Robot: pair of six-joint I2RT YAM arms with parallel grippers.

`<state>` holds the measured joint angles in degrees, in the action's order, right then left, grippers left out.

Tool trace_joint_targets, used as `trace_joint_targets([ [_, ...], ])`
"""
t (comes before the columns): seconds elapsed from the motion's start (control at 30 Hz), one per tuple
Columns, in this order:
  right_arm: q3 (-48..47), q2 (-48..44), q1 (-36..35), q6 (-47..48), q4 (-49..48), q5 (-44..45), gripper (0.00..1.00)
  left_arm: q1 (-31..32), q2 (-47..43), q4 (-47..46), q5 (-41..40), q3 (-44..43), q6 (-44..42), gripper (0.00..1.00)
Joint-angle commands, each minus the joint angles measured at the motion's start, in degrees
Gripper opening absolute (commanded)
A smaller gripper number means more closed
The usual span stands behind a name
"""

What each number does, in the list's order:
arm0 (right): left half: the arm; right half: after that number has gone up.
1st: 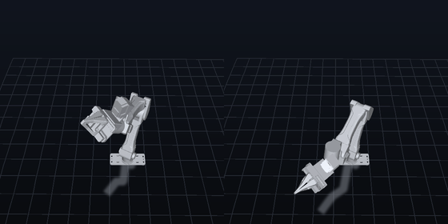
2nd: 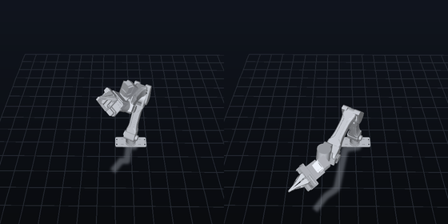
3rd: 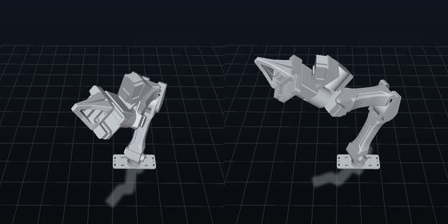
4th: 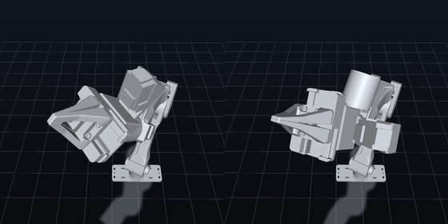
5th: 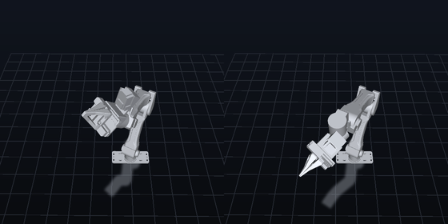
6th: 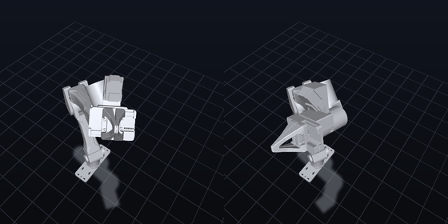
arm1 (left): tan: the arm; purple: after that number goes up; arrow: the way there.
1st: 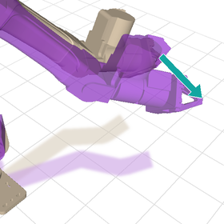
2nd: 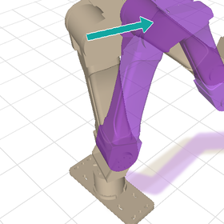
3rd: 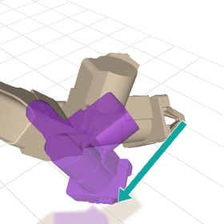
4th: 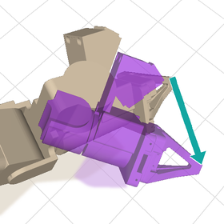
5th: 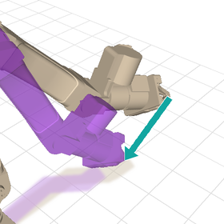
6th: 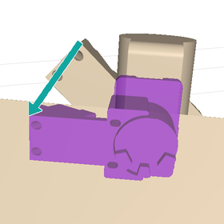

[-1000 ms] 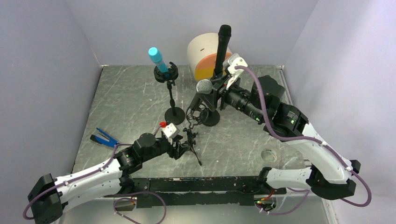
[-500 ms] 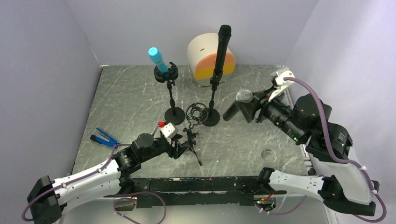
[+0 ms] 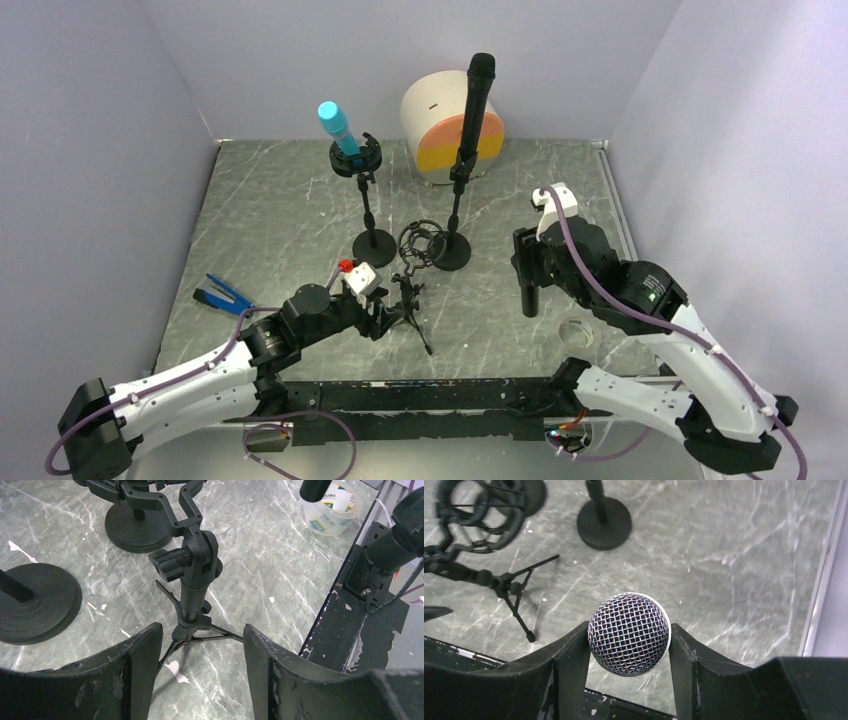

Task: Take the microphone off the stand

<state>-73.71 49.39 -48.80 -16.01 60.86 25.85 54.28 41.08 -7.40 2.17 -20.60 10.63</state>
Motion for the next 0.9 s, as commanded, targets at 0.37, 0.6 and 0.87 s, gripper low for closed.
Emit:
trace_joint_targets([
  [0.37, 8.4, 15.4, 32.3, 5.1, -1.8, -29.5, 0.02, -0.1, -1.4, -0.2, -0.3, -2.1, 0.0, 0.64],
  [0.6, 7.7, 18.1, 33.2, 2.2, -0.7, -16.4, 0.00, -0.1, -2.1, 2.5, 0.0, -2.7, -0.7, 0.64],
  [0.87, 9.7, 18.1, 33.5, 1.8, -2.7, -4.1, 0.00, -0.1, -3.6, 1.5, -0.6, -1.5, -0.3, 0.64],
])
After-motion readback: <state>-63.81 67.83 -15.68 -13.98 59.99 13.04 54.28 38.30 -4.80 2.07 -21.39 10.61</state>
